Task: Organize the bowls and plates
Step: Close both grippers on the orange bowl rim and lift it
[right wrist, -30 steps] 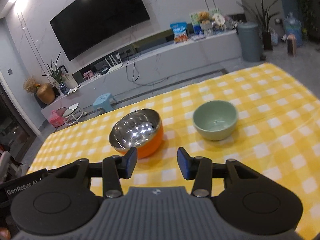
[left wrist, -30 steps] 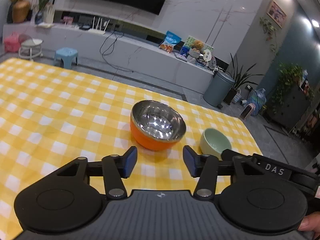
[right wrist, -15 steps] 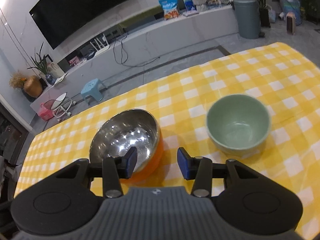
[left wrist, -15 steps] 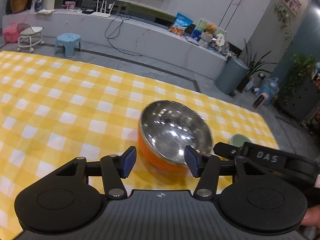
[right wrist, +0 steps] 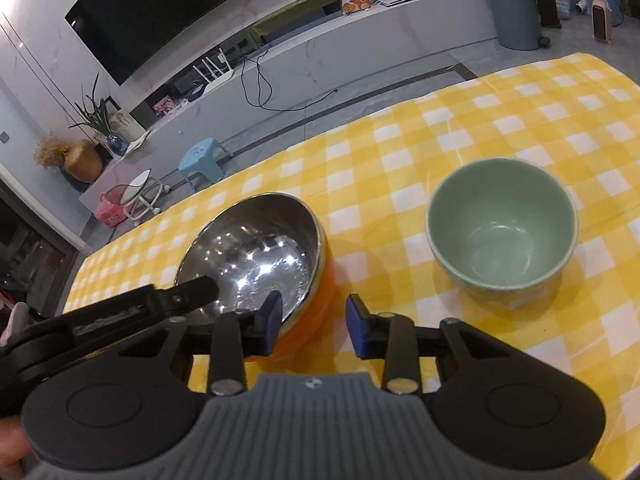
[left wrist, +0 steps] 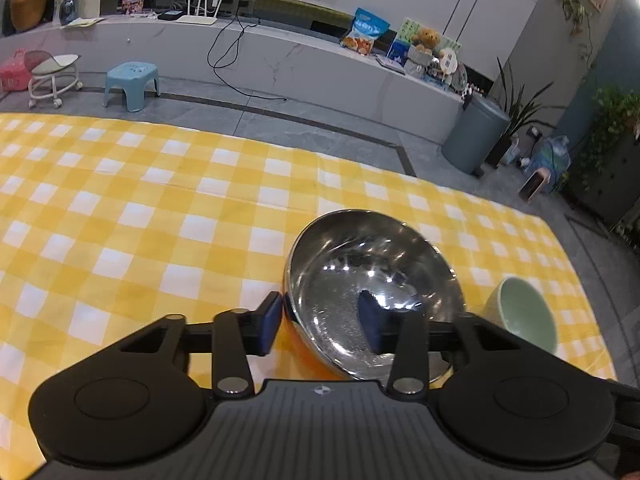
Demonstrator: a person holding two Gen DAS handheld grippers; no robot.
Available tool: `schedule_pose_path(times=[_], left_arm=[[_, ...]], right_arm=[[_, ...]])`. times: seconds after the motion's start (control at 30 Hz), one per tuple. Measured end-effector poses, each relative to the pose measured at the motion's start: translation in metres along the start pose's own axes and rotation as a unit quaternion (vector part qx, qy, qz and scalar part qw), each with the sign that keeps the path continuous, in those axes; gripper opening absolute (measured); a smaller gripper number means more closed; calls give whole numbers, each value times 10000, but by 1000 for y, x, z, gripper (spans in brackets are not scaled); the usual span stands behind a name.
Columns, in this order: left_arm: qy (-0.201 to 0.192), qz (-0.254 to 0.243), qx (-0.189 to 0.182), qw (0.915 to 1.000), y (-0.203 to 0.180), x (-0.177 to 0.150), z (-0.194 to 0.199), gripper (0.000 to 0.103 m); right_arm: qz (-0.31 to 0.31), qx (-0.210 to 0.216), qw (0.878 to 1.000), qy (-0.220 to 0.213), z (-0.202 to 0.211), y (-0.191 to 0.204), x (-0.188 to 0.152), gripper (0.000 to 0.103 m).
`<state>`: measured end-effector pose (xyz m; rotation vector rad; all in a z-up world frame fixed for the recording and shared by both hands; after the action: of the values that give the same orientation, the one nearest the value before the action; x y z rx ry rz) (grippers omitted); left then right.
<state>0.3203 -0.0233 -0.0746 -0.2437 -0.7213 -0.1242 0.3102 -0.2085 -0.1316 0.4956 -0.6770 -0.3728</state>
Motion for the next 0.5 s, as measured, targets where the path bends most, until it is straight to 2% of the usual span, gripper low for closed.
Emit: schedule_pose_path(times=[0.1,0.2,0.27,0.5], left_arm=[[37,-65,72,9999,-2,-1,-2,34],[43,-169,185,9997,-3,-2,0,22],[42,-193,210,9996,-3,-2,3,15],[79,-98,225,9997,-3,-9,21,15]], right_arm=[[-87,80,9999,32,-1,-2,-1,29],[-107,176,9998,35,-3,-1,-3,19],[-139,128,9998,42,-2,-1,-6,17],[-72,95,9999,96,11,3,-11,15]])
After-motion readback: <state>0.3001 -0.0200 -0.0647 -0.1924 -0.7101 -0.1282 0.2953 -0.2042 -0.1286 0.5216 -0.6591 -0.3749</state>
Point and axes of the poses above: each gripper's, at about its wrist camera, not at the fingertips, and z roughly against the way its jaws point, y to its left, x to its top, the point moved 2 cm from there along -z, roughly the way its jaws point, and after that the axes turned 8 degrees about -z, right-handed, at the moved point
